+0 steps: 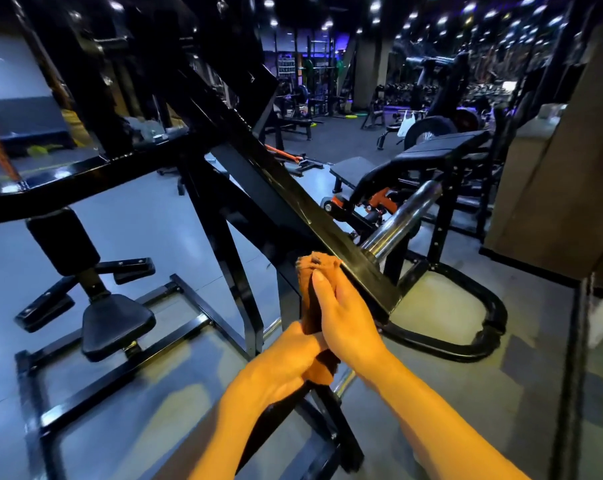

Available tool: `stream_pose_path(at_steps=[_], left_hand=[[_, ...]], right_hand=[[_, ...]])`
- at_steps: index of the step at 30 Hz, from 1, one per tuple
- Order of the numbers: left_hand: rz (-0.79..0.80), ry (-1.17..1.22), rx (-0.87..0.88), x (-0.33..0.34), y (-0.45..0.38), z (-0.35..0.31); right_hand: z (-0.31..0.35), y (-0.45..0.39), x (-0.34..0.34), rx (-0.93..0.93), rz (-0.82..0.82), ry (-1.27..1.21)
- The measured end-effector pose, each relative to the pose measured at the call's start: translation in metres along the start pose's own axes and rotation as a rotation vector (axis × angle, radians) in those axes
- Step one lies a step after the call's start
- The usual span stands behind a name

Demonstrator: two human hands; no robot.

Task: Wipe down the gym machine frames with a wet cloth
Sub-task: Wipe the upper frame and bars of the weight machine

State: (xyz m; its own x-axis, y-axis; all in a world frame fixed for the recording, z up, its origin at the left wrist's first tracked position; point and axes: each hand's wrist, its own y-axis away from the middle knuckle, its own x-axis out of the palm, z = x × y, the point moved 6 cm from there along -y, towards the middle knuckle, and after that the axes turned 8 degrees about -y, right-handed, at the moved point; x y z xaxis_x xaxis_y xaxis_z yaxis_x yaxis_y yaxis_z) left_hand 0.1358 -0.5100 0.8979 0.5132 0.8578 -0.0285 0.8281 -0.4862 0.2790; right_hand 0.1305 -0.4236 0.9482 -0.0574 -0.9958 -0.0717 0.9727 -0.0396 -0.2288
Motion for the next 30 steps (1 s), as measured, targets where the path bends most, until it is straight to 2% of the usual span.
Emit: stream_pose_path(at_steps=[2, 5, 7, 9, 11, 14, 15, 17, 19, 21, 23, 25, 28, 30], left_hand=[[0.032, -0.083, 0.017, -0.002, -0.001, -0.009], [-0.029, -0.19, 0.039, -0.017, -0.008, -0.021], [-0.026, -0.141, 0.055, -0.021, -0.011, -0.027], [0.002, -0.054, 0.064, -0.017, -0.012, -0.029], [0.044, -0.017, 0.066, -0.01, -0.014, -0.031], [0.123, -0.038, 0.052, -0.01, -0.017, -0.029], [0.066, -0.081, 0.056, -0.018, -0.019, -0.031], [-0.235, -0.153, 0.108, -0.044, -0.023, -0.04], [-0.633, -0.207, 0.218, -0.075, -0.022, -0.053], [-0.815, -0.264, 0.354, -0.093, -0.027, -0.07], [-0.863, -0.323, 0.434, -0.102, -0.037, -0.087], [-0.798, -0.332, 0.491, -0.097, -0.048, -0.101], [-0.648, -0.297, 0.533, -0.077, -0.064, -0.104], [-0.631, -0.22, 0.557, -0.074, -0.072, -0.099]], right_hand=[[0.007, -0.004, -0.005, -0.071, 0.023, 0.013], [0.019, -0.016, -0.02, -0.098, 0.024, -0.017], [0.024, -0.023, -0.029, -0.061, 0.018, -0.053], [0.026, -0.025, -0.028, -0.019, 0.11, -0.042], [0.032, -0.023, -0.027, -0.055, 0.142, -0.03], [0.052, -0.024, -0.049, -0.263, -0.023, 0.016], [0.057, -0.029, -0.061, -0.294, -0.108, 0.003], [0.07, -0.041, -0.081, -0.353, -0.234, 0.073], [0.082, -0.055, -0.085, -0.459, -0.276, 0.336], [0.079, -0.068, -0.075, -0.553, -0.263, 0.62], [0.056, -0.077, -0.06, -0.601, -0.181, 0.808], [0.03, -0.073, -0.051, -0.63, -0.152, 0.92], [0.008, -0.058, -0.055, -0.636, -0.2, 0.932], [0.006, -0.054, -0.056, -0.618, -0.224, 0.944]])
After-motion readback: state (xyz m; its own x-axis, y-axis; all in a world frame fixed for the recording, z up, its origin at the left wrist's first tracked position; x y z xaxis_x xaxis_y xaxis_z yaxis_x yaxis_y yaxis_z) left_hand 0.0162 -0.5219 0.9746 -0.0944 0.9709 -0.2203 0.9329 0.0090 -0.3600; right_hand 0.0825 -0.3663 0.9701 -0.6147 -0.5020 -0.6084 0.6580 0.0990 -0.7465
